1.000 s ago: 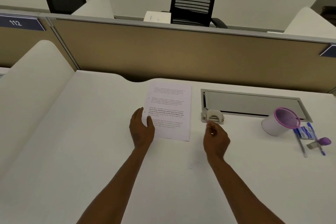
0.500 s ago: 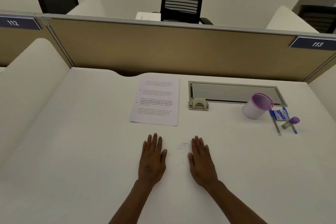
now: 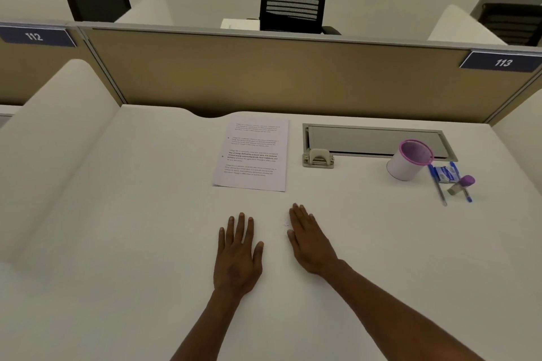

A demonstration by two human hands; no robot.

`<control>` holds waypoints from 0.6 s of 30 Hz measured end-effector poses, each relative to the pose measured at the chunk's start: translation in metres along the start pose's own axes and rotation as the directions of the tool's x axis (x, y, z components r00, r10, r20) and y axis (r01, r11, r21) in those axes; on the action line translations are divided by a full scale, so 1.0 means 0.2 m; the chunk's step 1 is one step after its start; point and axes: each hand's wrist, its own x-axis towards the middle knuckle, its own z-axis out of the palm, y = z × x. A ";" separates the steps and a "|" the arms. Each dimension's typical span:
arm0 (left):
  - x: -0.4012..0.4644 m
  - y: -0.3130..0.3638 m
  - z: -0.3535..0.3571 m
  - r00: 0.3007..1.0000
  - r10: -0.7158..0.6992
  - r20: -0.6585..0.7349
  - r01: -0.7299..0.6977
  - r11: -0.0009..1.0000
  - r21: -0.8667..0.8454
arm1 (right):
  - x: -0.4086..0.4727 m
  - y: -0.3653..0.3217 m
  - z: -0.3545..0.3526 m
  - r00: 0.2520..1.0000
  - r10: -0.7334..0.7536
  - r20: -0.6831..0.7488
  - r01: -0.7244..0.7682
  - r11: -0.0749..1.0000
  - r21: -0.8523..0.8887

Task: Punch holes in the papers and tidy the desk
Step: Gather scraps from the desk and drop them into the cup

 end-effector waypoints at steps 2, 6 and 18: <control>0.00 0.00 0.00 1.000 0.001 -0.003 -0.001 1.000 -0.010 | -0.09 -0.02 0.04 0.996 -0.094 -0.006 0.094 0.996 0.003; 0.00 0.00 0.01 1.000 -0.002 -0.017 0.002 1.000 -0.021 | -0.10 -0.04 0.05 0.995 -0.076 -0.060 0.081 0.993 0.087; 0.00 0.00 0.00 1.000 -0.007 -0.030 0.006 0.999 -0.046 | -0.10 -0.11 0.09 0.994 -0.087 -0.060 0.089 0.995 0.046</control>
